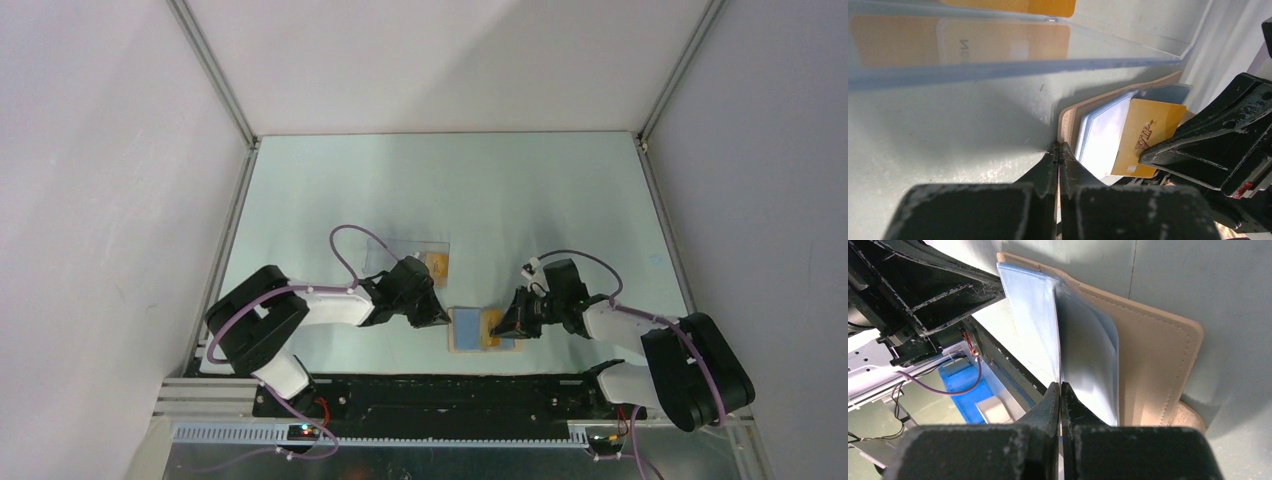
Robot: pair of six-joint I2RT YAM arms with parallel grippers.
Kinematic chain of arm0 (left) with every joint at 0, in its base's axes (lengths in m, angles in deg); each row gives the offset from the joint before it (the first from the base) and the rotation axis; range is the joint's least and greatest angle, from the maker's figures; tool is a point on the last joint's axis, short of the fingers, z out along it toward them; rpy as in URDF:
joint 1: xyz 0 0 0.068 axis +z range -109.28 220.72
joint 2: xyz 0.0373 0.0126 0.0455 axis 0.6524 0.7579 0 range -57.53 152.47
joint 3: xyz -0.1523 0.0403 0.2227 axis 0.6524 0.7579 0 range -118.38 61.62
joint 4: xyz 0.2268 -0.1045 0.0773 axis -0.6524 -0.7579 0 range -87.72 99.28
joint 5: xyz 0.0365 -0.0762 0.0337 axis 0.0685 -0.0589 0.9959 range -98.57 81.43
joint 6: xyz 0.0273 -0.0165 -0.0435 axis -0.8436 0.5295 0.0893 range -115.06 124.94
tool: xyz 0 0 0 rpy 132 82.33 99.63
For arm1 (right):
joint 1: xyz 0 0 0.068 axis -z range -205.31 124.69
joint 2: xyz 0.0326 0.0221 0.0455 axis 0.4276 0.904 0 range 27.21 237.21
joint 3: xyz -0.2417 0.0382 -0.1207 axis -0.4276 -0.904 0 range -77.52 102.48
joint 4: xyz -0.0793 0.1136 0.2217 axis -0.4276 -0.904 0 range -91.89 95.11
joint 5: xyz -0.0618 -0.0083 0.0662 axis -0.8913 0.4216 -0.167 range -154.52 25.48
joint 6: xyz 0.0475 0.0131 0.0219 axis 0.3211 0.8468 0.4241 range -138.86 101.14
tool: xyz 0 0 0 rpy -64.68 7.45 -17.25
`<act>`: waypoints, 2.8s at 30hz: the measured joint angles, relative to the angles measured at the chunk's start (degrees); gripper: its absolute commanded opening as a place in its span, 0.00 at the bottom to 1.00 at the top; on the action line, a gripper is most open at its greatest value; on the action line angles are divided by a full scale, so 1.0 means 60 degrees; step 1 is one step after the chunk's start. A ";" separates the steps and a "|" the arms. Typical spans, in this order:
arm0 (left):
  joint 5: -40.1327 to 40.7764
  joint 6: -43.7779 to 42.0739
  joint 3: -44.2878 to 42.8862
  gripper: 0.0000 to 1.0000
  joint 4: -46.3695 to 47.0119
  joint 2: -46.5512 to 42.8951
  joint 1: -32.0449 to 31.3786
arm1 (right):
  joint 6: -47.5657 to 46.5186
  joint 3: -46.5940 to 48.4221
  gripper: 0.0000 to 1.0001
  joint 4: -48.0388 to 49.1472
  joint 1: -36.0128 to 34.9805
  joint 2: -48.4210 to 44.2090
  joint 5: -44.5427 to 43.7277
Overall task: Put the credit cards into the card holder
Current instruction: Insert the credit card into the card holder.
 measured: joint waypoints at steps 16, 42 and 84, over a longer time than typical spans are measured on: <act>0.0004 -0.0004 -0.0127 0.00 -0.0076 0.0098 -0.0018 | 0.0248 -0.0004 0.00 0.0863 -0.0652 0.0736 0.0499; 0.0433 0.0586 0.0277 0.00 -0.0597 -0.0561 -0.0331 | 0.1501 0.0510 0.00 0.1825 -0.1093 0.2422 0.0521; 0.0404 0.0849 0.0073 0.00 -0.0801 -0.0393 -0.0659 | -0.0153 0.3748 0.56 -0.2809 -0.2900 0.2710 -0.1719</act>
